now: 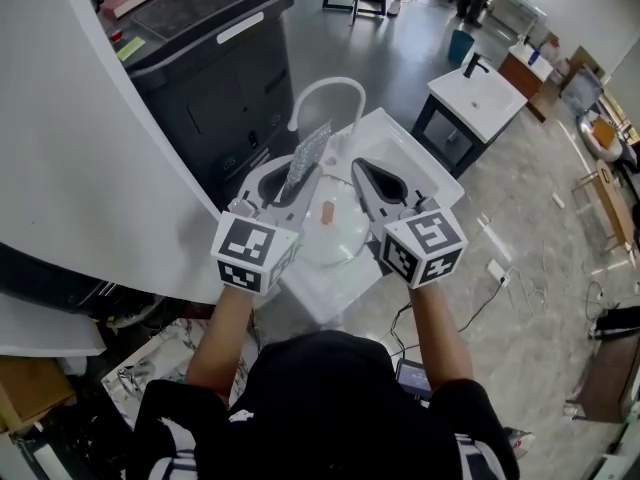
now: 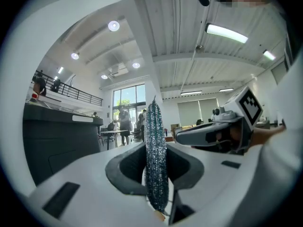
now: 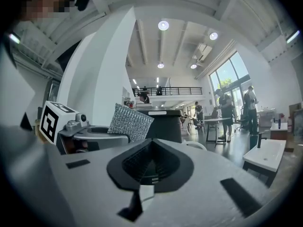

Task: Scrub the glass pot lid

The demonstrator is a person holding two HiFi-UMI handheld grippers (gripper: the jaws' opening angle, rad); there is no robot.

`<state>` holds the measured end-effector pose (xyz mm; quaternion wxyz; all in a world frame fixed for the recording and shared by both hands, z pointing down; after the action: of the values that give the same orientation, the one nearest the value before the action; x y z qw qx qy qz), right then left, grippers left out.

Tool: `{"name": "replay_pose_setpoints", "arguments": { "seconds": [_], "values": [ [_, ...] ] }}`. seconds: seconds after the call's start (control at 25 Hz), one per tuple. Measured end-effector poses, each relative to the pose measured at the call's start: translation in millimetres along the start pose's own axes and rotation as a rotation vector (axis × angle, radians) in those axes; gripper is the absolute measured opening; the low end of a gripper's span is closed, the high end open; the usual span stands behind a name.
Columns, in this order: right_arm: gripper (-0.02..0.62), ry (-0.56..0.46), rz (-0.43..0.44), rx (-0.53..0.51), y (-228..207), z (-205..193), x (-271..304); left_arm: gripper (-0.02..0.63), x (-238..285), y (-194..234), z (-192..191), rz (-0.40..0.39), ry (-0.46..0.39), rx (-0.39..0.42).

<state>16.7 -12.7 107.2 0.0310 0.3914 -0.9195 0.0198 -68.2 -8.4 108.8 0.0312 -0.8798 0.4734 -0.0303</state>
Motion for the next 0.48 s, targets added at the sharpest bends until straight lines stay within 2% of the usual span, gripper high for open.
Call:
{"name": "replay_pose_setpoints", "arguments": {
  "seconds": [0.48],
  "values": [
    [0.000, -0.027, -0.005, -0.015, 2, 13, 1, 0.081, -1, 3, 12, 0.007, -0.035, -0.006]
  ]
}}
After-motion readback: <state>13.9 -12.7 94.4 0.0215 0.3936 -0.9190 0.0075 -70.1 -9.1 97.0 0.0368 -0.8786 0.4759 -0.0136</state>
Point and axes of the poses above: the fingertips, and each gripper's own axes: x forward along the fingers, y to its left, z out of its top, the point moved 2 cm from there along -x, backward along the fingers, and after that the axes turned 3 degrees about z, right-handed, at the moved point
